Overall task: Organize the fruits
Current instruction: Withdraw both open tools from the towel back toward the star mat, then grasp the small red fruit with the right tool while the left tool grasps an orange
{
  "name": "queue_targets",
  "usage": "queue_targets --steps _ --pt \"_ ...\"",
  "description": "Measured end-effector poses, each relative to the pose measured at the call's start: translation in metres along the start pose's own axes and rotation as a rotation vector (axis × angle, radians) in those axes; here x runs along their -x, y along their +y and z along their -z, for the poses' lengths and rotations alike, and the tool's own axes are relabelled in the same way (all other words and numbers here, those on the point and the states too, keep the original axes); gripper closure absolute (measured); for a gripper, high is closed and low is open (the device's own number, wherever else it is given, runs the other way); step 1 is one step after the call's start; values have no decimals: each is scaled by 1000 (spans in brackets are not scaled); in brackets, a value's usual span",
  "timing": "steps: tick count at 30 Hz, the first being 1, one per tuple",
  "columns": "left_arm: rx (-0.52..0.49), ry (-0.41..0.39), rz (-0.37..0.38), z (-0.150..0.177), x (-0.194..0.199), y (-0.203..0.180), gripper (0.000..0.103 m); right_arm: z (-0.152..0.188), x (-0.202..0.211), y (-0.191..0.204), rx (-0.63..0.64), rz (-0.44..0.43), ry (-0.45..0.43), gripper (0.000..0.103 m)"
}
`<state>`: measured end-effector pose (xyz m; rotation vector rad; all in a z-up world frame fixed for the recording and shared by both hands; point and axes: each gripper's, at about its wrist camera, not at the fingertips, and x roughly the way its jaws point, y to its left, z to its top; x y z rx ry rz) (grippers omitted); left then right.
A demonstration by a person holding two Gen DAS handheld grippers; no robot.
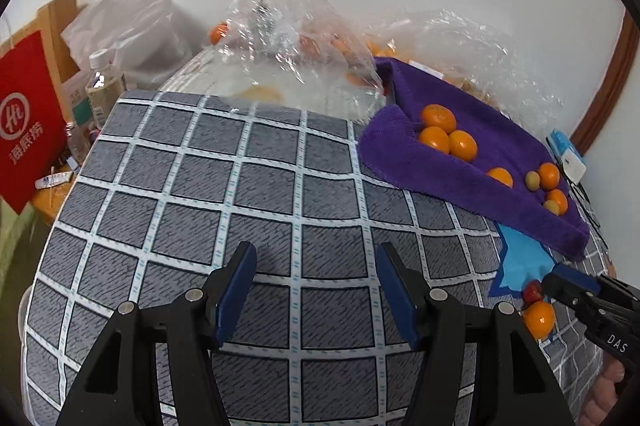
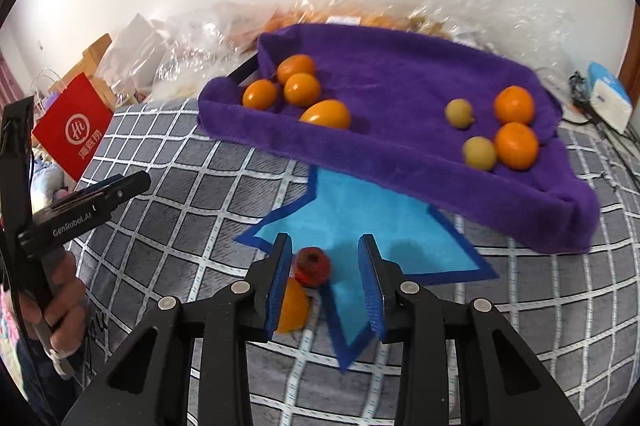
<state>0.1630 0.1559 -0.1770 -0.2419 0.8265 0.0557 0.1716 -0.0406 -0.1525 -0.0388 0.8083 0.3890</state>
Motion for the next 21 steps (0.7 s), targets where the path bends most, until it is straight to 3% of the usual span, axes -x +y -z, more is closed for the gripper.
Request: queue_targets --steps 4,8,12,21 --pt "1 -45 11 1 8 -2 40 -4 -10 0 -24 -18 44 71" --pt "21 -49 -18 4 7 1 40 -8 -21 -3 -38 -38 79 82" --pt "22 -60 -32 4 8 2 40 -11 -18 -10 -56 -49 63 82" --pt "0 -44 -60 8 5 -4 39 9 26 -58 -39 120 -80 82"
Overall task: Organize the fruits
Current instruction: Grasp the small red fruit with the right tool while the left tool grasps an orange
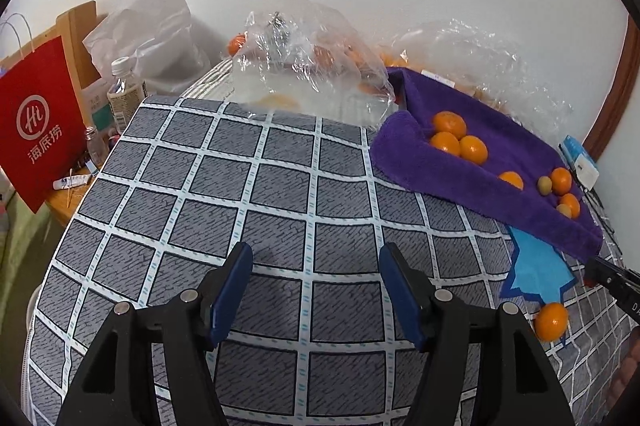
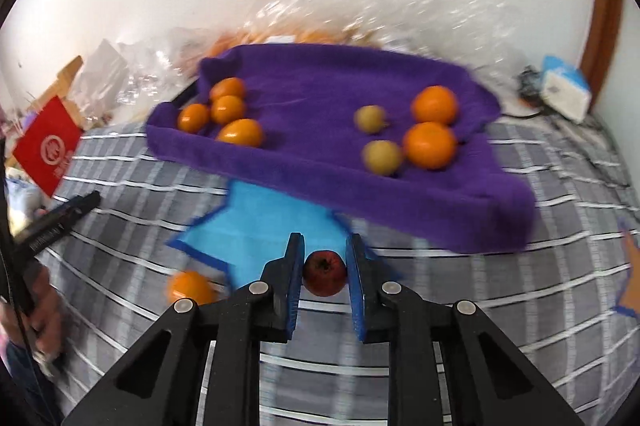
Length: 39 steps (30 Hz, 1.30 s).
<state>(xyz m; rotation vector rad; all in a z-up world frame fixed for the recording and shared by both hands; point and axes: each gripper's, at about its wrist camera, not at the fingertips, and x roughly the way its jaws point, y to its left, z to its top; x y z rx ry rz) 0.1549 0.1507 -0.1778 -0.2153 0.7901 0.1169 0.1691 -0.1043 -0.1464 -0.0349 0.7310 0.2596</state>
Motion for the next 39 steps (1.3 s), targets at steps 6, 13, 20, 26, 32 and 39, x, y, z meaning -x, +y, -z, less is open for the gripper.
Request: queue_targets --steps 6,13,20,26,32,39 --pt "31 28 -1 -1 -6 5 39 17 -13 -22 -7 0 42 81" --pt "44 31 -6 0 -7 7 39 39 -11 -15 95 17 -7 72" --pt "14 51 19 -2 -12 3 21 38 -8 -30 8 -24 -18 78" --pt "-37 77 2 -1 -15 -6 16 38 -4 -33 -14 3 -43 81" --pt "-73 96 -45 -1 -17 -14 17 39 3 -49 -66 47 -77 81" --pt "-160 48 31 17 8 -62 22 40 6 -66 -132 101 -91 81"
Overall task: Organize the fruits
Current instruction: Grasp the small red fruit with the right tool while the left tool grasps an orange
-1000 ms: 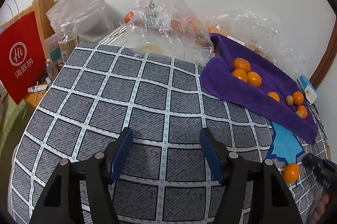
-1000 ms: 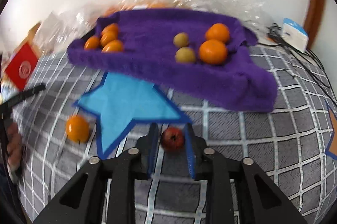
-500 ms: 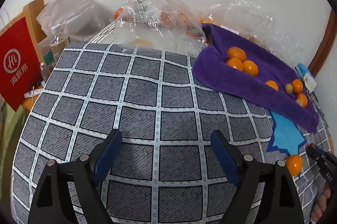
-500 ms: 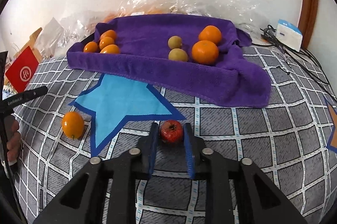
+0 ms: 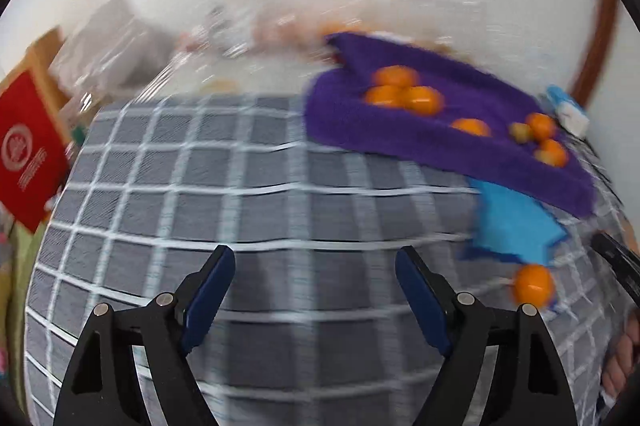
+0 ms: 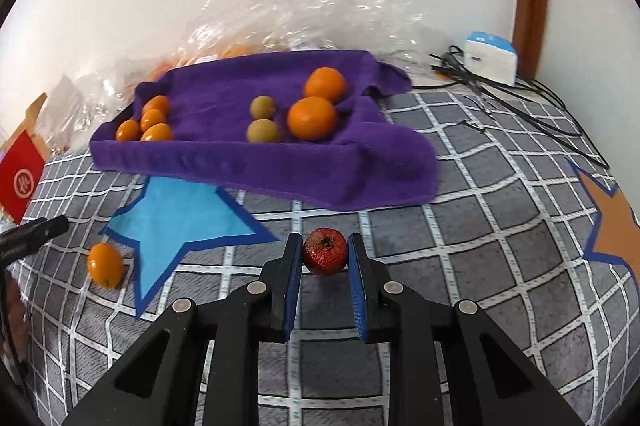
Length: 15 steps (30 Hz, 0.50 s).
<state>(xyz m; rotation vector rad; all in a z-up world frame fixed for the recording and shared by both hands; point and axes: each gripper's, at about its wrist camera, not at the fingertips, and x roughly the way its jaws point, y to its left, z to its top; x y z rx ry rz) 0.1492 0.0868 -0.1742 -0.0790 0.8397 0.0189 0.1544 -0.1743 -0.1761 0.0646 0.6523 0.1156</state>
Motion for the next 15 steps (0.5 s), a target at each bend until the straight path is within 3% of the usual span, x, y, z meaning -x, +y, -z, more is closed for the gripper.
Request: queue_targets --steps 7,12,15 --pt "-144 -53 219 10 30 -62 22 -1 -2 -11 -46 9 6 81" --pt "-186 15 268 13 23 -83 22 -1 -3 -13 -57 7 8 80" --pt "-179 53 293 15 9 -91 35 0 -2 -12 -53 16 3 80"
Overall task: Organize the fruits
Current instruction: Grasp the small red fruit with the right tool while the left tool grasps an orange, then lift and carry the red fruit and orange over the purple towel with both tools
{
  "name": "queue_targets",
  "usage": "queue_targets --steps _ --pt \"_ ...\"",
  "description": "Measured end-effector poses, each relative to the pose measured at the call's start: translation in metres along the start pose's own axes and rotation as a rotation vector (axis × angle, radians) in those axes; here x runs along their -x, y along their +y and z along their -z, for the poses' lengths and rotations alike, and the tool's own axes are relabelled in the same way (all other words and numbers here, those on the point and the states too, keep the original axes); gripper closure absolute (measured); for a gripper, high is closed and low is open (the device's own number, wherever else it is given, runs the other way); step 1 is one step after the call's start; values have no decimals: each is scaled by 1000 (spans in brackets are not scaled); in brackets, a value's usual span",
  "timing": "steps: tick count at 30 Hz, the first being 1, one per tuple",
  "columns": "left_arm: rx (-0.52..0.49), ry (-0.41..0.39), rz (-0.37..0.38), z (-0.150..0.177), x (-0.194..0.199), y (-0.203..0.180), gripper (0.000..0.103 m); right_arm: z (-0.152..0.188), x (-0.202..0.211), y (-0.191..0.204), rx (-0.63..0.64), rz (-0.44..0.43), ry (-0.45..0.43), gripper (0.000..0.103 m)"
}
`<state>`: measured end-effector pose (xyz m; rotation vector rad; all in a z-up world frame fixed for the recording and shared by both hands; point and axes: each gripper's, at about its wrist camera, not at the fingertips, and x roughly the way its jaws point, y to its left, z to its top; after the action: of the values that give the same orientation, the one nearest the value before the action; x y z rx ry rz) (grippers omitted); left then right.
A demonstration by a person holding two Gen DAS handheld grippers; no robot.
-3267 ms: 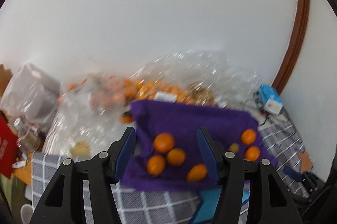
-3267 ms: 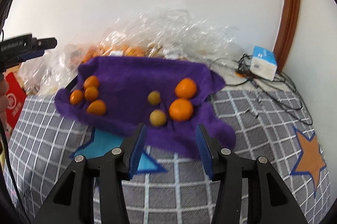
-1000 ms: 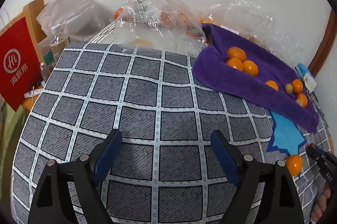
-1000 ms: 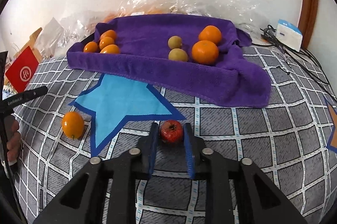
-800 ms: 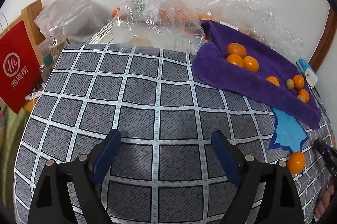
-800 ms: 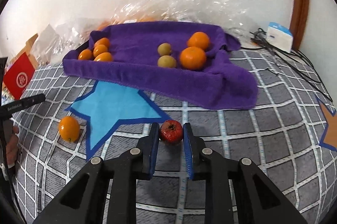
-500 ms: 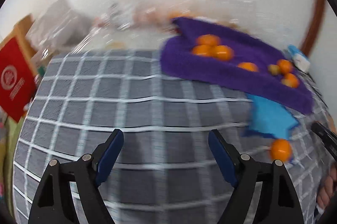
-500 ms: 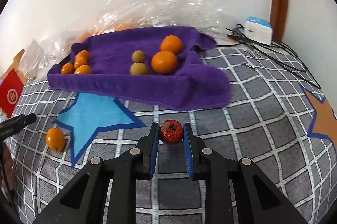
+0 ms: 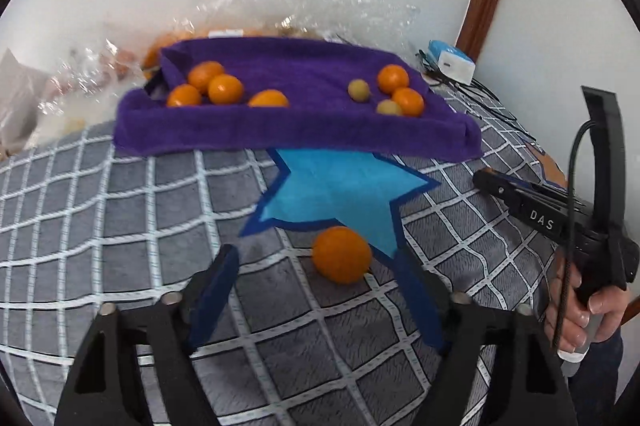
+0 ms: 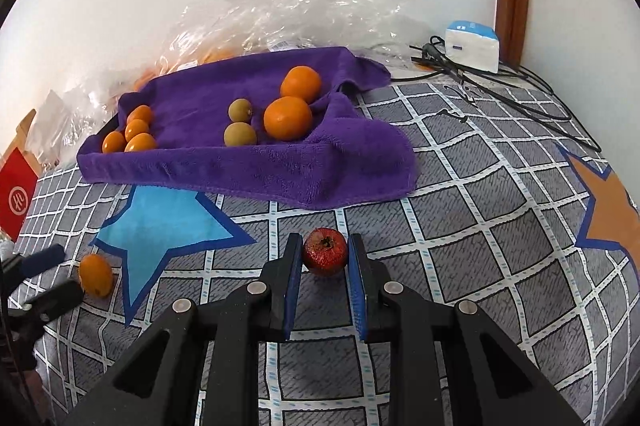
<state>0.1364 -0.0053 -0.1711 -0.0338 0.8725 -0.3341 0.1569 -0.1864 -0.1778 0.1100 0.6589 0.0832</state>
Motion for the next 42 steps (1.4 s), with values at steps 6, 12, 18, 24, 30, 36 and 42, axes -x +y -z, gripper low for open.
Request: queue_targets --steps 6,12,18,24,30,36,42 --pt "7 8 9 -1 -12 -2 71 0 -1 1 6 -5 4 81" --pt "138 -39 17 -9 1 32 71 1 -1 4 22 -12 7 81" --pt "190 -79 -77 -7 3 60 71 1 -1 8 45 -16 9 81" --pt "256 -148 -49 -3 9 74 71 1 0 6 34 -29 1 81" --pt "259 -209 -97 0 19 72 71 2 6 13 66 -26 -25 81" --pt "306 -270 -121 2 29 82 71 3 7 16 78 -31 -25 81" --pt "325 -298 -133 4 35 86 71 4 10 19 92 -31 -37 81"
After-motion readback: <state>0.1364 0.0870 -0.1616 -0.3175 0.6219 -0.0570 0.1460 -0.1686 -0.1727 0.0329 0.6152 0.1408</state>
